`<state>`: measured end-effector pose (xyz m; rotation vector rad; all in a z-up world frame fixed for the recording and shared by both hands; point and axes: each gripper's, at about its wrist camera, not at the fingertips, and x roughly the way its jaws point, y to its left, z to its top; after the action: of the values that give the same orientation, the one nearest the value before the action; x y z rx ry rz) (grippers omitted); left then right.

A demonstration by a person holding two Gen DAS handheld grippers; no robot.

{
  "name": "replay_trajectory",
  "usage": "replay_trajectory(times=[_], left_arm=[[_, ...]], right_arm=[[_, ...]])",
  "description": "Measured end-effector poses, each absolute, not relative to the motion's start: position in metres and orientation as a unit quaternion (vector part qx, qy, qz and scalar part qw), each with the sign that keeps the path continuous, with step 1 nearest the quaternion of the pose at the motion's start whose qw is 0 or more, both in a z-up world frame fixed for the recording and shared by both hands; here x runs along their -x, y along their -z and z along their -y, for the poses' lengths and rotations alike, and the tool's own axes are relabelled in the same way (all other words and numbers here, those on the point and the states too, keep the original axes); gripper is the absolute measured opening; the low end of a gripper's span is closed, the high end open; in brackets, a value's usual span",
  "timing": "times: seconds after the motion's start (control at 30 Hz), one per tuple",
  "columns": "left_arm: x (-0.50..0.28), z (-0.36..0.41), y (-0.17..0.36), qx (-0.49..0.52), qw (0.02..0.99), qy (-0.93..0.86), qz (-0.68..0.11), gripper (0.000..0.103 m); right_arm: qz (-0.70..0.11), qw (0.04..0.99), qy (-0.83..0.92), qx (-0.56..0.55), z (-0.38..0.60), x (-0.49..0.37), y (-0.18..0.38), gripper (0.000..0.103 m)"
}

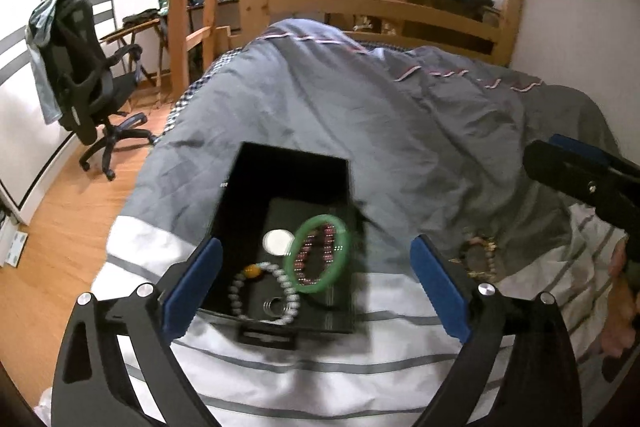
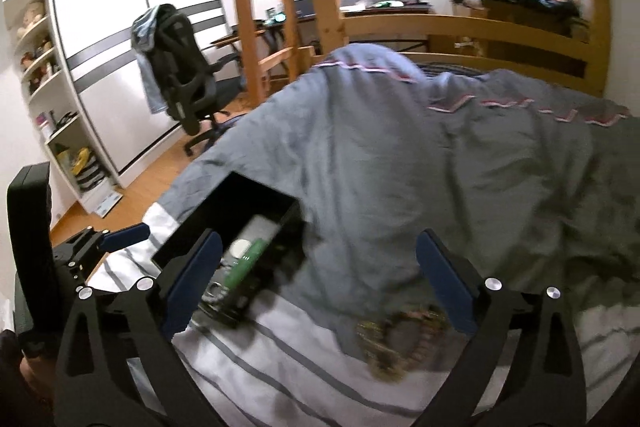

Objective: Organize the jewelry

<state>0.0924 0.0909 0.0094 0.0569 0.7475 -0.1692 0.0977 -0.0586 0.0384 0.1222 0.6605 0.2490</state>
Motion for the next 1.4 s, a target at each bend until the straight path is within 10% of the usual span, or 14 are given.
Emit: replay_trajectory(times=[0.7, 1.0, 1.4], left_arm=[[-0.078, 0.043, 0.062, -0.144, 0.889, 0.182, -0.395, 0.094], [-0.117, 0.051, 0.096, -0.13, 0.864, 0.194, -0.446, 0.085], [-0.124, 0.057, 0.111, -0.119, 0.844, 0.203, -0.482, 0.043]], right_arm=[[-0.346, 0.932, -0.051, -0.096, 0.168, -0.07, 0.015, 0.096], [-0.405, 0.9, -0.109, -0.122, 0.158, -0.101, 0.081, 0.046], [-0.462, 0.868, -0.134, -0.122, 0.139, -0.117, 0.124, 0.028]])
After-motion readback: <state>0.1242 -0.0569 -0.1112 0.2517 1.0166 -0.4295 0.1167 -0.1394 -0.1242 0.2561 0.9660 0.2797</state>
